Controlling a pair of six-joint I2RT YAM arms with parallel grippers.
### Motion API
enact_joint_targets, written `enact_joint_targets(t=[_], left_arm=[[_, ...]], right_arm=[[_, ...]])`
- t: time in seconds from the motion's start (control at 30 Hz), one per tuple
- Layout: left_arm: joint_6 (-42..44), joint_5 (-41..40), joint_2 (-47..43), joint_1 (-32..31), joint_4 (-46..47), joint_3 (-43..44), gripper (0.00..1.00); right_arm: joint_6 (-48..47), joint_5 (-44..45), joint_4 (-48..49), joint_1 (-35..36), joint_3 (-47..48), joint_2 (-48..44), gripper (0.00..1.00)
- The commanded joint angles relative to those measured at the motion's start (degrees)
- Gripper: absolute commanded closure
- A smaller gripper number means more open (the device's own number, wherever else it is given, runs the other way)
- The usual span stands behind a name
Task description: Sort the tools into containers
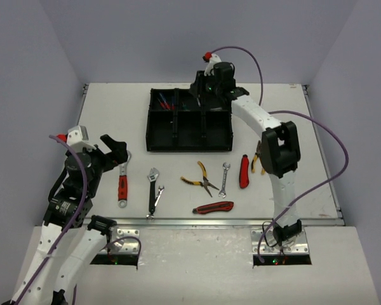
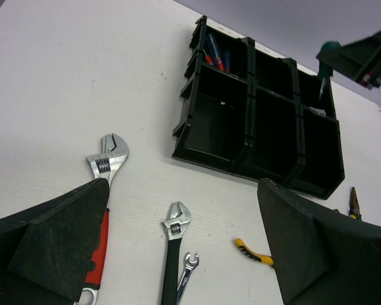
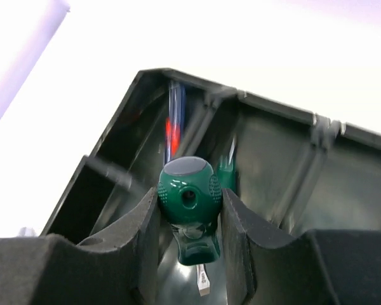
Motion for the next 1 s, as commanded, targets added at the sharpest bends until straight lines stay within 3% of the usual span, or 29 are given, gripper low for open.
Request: enact_joint_targets(t=[0.0, 0.2, 0.3, 0.4, 0.43, 0.53, 0.63, 0.73, 0.83, 0.87, 0.93, 0.97], left_arm=[[1.06, 1.42, 0.94, -0.31, 2.81, 0.18, 0.00], [1.29, 2.31, 0.54, -0.31, 3.12, 0.07, 0.00], [1.42, 2.64, 0.63, -0.31, 3.23, 0.16, 0.00], [1.53, 2.93, 0.66, -0.48, 3.23, 0.10, 0.00], [1.54, 3.00, 0.72, -0.49, 3.23, 0.16, 0.00], [1.54, 3.08, 0.72, -0.57, 3.31, 0.16, 0.00], [1.53, 2.91, 0.89, -0.57, 3.23, 0.16, 0.00], [1.45, 2.71, 0.89, -0.48, 3.23, 0.16, 0.00], [1.28, 2.22, 0.89, -0.48, 3.14, 0.16, 0.00], [1.27, 1.97, 0.89, -0.48, 3.14, 0.16, 0.00], [1.02, 1.02, 0.81, -0.41, 2.79, 0.16, 0.00], [0.85, 0.74, 0.88, -0.39, 2.64, 0.23, 0.00]], right_arm=[[-7.07, 2.94, 6.40, 0.46, 13.00, 8.78, 1.00], [-10.84, 5.85, 11.69, 1.00, 18.68, 17.36, 0.96], [-13.55, 6.38, 12.16, 1.49, 19.14, 18.63, 0.81], [-15.83, 5.63, 12.33, 1.64, 15.28, 16.41, 0.73], [-16.20, 5.33, 12.73, 1.59, 13.10, 14.82, 0.65], [-16.99, 5.68, 13.55, 1.94, 8.85, 9.57, 0.19], [-17.78, 6.79, 9.97, 2.54, 8.33, 3.97, 0.03], [-16.30, 8.79, 5.40, 2.86, 7.61, -3.42, 0.01], [-13.63, 12.94, -8.71, 2.99, 7.31, -10.31, 0.01], [-13.47, 13.76, -9.37, 2.91, 6.65, -10.69, 0.01], [-8.40, 17.57, -20.20, 2.90, 0.63, -18.14, 0.01], [-6.74, 19.03, -21.02, 2.90, -3.43, -21.27, 0.01]])
